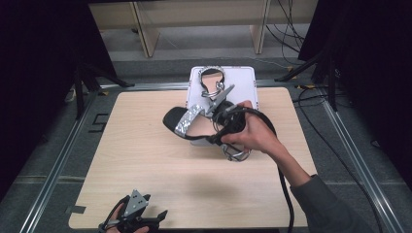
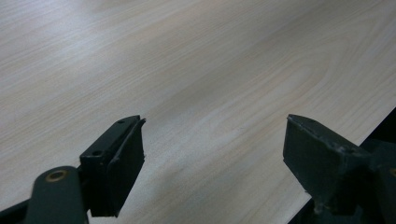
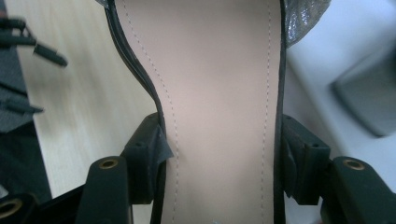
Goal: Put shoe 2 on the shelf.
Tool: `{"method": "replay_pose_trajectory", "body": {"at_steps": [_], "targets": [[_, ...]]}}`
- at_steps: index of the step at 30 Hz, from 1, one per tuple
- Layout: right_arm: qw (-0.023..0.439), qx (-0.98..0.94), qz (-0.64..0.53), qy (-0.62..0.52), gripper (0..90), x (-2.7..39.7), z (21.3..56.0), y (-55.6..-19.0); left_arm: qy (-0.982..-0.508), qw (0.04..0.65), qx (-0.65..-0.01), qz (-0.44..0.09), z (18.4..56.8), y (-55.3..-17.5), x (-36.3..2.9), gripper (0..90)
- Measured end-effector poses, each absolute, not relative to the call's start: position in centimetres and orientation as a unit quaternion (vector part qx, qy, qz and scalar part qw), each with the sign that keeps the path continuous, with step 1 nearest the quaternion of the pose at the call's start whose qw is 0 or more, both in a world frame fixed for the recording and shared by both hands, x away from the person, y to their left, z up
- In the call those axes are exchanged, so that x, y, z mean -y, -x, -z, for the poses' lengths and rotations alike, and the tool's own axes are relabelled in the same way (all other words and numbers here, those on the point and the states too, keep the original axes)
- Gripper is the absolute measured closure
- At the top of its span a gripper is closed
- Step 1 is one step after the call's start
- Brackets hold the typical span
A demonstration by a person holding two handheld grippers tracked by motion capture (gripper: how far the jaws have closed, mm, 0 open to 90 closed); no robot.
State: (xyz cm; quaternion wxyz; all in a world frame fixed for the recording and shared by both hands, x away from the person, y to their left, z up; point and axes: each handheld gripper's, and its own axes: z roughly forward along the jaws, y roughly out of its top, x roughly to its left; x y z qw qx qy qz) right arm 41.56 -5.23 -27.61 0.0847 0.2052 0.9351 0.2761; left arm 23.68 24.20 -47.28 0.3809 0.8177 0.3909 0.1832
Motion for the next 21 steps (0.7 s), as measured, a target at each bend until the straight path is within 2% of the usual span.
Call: {"method": "replay_pose_trajectory", "body": {"at_steps": [3, 4, 6, 11, 13, 14, 16, 19, 21], "targets": [[0.096, -0.93, -0.284, -0.212, 41.2, 5.4, 26.2, -42.2, -0.827, 0.373, -0.376, -0.19, 47.2, -23.9, -24.5, 20.2], [0.104, -0.929, -0.289, -0.208, 41.2, 5.6, 25.5, -42.6, -0.815, 0.382, -0.396, -0.181, 47.3, -23.6, -24.2, 20.2], [0.115, -0.916, -0.302, -0.238, 41.2, 6.5, 23.0, -44.4, -0.814, 0.385, -0.396, -0.179, 47.3, -23.6, -24.1, 20.2], [0.128, -0.893, -0.299, -0.309, 41.3, 7.9, 20.4, -47.6, -0.825, 0.373, -0.381, -0.187, 47.2, -23.9, -24.3, 20.2], [0.135, -0.886, -0.288, -0.339, 41.3, 8.5, 20.0, -49.2, -0.834, 0.37, -0.362, -0.194, 47.2, -24.1, -24.5, 20.2], [0.138, -0.88, -0.282, -0.356, 41.3, 8.8, 19.9, -50.0, -0.823, 0.373, -0.389, -0.18, 47.2, -23.6, -24.2, 20.2], [0.144, -0.866, -0.28, -0.389, 41.3, 9.5, 20.2, -51.6, -0.831, 0.372, -0.367, -0.192, 47.1, -24.0, -24.4, 20.1], [0.135, -0.844, -0.266, -0.446, 41.3, 10.3, 21.2, -53.8, -0.816, 0.382, -0.396, -0.177, 47.3, -23.5, -24.0, 20.1], [0.136, -0.831, -0.245, -0.48, 41.3, 10.7, 21.9, -55.3, -0.818, 0.388, -0.386, -0.178, 47.3, -23.7, -24.0, 20.2]]}}
